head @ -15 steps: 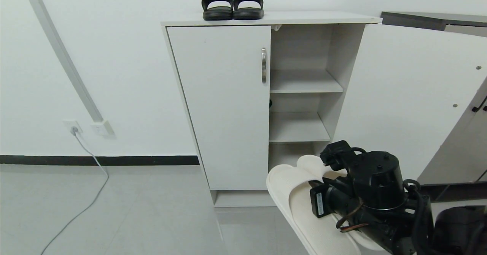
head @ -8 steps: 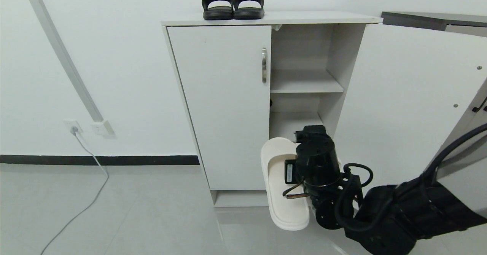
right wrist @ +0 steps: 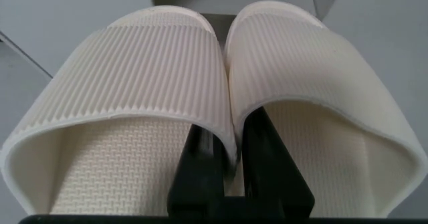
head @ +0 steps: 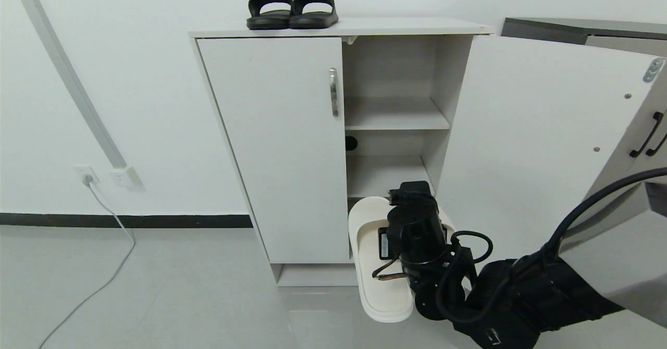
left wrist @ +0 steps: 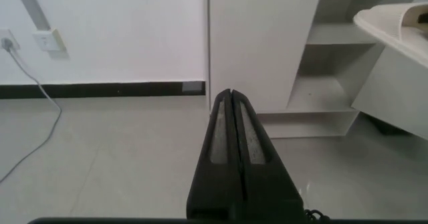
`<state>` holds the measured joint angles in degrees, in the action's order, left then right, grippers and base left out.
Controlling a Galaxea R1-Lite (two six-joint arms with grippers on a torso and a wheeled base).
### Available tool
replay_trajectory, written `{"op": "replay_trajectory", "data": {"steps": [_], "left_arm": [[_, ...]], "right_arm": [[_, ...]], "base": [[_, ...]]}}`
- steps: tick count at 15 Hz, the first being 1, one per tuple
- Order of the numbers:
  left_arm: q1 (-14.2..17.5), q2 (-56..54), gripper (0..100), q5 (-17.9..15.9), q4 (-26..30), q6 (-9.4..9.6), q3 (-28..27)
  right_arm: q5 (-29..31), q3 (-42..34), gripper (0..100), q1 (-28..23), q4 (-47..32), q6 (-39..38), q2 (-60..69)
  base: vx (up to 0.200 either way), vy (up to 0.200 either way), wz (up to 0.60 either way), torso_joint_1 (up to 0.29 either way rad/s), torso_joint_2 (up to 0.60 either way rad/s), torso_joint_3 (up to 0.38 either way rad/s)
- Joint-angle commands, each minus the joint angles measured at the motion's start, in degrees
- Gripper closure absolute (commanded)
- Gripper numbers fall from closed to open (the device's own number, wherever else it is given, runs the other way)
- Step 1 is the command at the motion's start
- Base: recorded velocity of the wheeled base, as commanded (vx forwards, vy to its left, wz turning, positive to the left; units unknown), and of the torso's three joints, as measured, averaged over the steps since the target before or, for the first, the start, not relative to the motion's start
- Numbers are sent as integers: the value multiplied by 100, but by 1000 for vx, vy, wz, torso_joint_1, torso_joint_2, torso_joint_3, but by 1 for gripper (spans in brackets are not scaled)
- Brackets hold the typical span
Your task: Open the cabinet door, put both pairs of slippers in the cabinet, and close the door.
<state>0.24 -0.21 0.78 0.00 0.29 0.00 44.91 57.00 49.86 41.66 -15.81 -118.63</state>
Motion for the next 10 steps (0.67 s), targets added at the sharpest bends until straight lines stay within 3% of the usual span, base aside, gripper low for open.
{"op": "replay_trajectory", "data": {"steps": [1, 10], "left_arm": [[2, 21, 100, 1, 0, -3, 0], [2, 21, 100, -8, 0, -3, 0]], "right_arm": [[-9, 4, 100, -3, 9, -1, -90], [-96, 355, 100, -29, 255, 43, -758]], "base": [[0, 0, 0, 0, 0, 0], [0, 0, 0, 0, 0, 0]]}}
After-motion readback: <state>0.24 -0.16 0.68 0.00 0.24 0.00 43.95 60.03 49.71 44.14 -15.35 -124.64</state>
